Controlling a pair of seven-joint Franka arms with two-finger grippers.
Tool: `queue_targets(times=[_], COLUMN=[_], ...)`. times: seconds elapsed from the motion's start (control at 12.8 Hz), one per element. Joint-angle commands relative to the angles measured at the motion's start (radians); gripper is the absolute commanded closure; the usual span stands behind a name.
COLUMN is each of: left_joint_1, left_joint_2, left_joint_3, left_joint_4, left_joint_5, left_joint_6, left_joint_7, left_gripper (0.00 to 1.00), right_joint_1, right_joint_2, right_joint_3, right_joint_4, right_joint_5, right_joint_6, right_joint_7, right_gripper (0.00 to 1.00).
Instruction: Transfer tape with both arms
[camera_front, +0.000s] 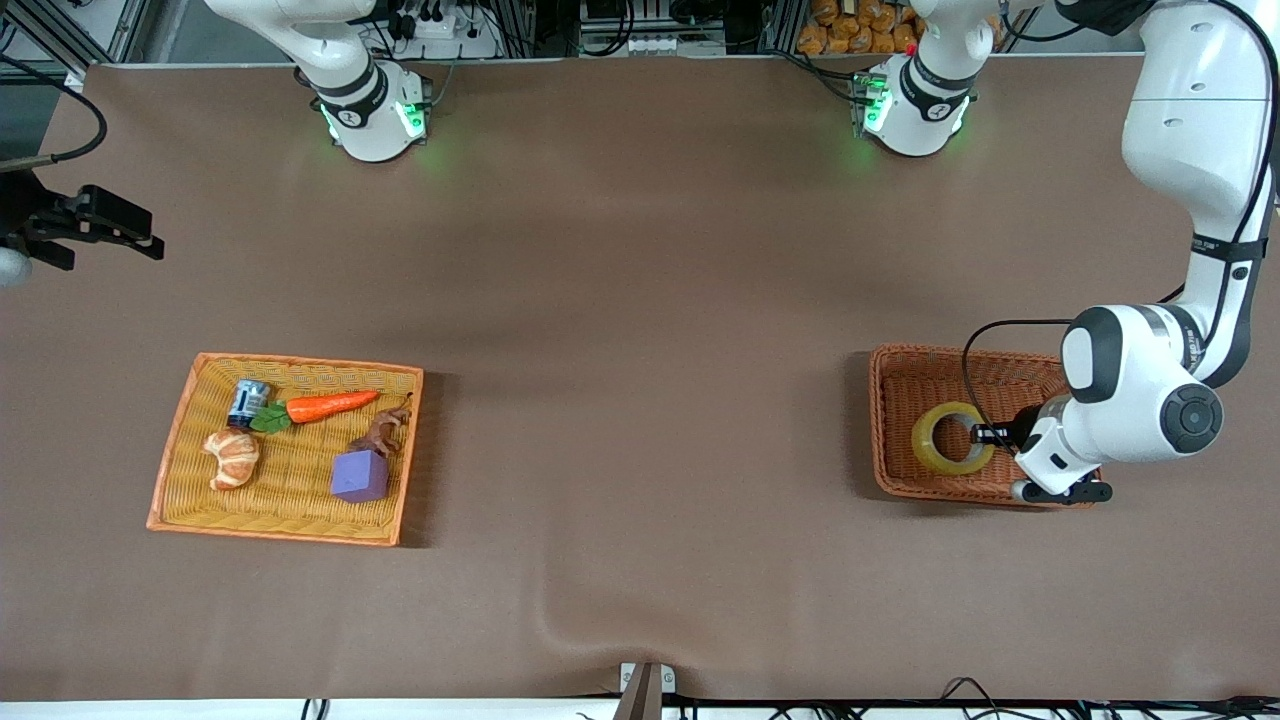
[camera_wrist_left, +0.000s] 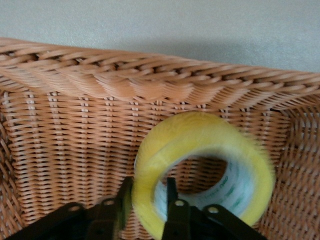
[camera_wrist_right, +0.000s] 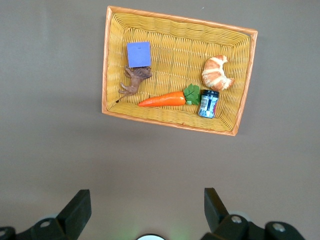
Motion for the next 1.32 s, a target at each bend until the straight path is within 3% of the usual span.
queue_targets(times=[0.0, 0.23, 0.54, 0.78, 1.25], left_joint_1=[0.017, 0.017, 0.017, -0.014, 0.002], left_joint_2=[-0.036, -0.122, -0.178, -0.333, -0.516], left_joint_3=[-0.012, -0.012, -0.026, -0.026, -0.061], left_joint_4=[0.017, 0.072, 0.262, 0.255, 0.230], left_joint_5=[0.066, 0.071, 0.065, 0.071, 0.045], left_joint_6=[-0.004, -0.047, -0.339, -0.415, -0.570], left_joint_7=[-0.003, -0.003, -0.003, -0.052, -0.098], left_gripper=[0.00, 0.00, 0.00, 0.00, 0.00], right_joint_1=[-0.011, -0.017, -0.020, -0.017, -0.017], right_joint_2=[-0.025, -0.027, -0.047, -0.048, -0.054], right_joint_3=[0.013, 0.006, 0.006, 0.013, 0.007], right_joint_4=[-0.014, -0.007, -0.007, -0.005, -0.005], right_joint_5=[-0.012, -0.019, -0.013, -0.013, -0.015], right_joint_6=[0.004, 0.003, -0.008, -0.011, 0.043], right_joint_7=[-0.008, 0.009, 0.100, 0.100, 0.034], right_gripper=[0.00, 0.00, 0.00, 0.00, 0.00])
